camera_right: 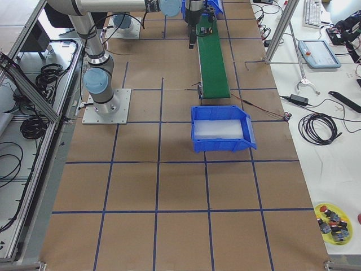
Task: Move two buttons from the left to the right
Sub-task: 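Move the left gripper over the red-capped button and descend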
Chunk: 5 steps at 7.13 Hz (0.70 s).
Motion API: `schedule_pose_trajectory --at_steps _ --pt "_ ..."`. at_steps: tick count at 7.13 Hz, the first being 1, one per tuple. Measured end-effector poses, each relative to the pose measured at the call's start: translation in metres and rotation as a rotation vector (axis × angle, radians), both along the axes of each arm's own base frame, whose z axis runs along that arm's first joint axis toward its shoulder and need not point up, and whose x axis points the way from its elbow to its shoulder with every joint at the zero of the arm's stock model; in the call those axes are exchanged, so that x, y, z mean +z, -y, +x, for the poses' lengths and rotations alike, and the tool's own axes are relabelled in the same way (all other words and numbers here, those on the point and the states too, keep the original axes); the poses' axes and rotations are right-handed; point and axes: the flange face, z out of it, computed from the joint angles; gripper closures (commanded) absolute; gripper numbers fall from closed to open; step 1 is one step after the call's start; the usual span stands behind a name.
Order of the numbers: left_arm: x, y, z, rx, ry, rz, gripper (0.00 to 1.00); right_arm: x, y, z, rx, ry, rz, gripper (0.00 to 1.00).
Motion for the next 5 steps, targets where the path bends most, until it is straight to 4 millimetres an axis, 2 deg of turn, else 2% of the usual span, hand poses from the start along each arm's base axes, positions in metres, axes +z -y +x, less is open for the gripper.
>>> schedule_pose_trajectory --at_steps 2,3,5 --pt "-0.015 0.007 0.073 -0.022 -0.006 0.026 0.00 0.000 0.000 0.000 0.000 0.001 0.000 0.00" --pt "-0.024 0.018 0.097 -0.027 -0.012 0.035 0.00 0.000 0.000 0.000 0.000 0.001 0.000 0.00" --pt "-0.047 0.036 0.117 -0.026 -0.027 0.047 0.00 -0.001 0.000 0.000 0.000 -0.001 0.002 0.00"
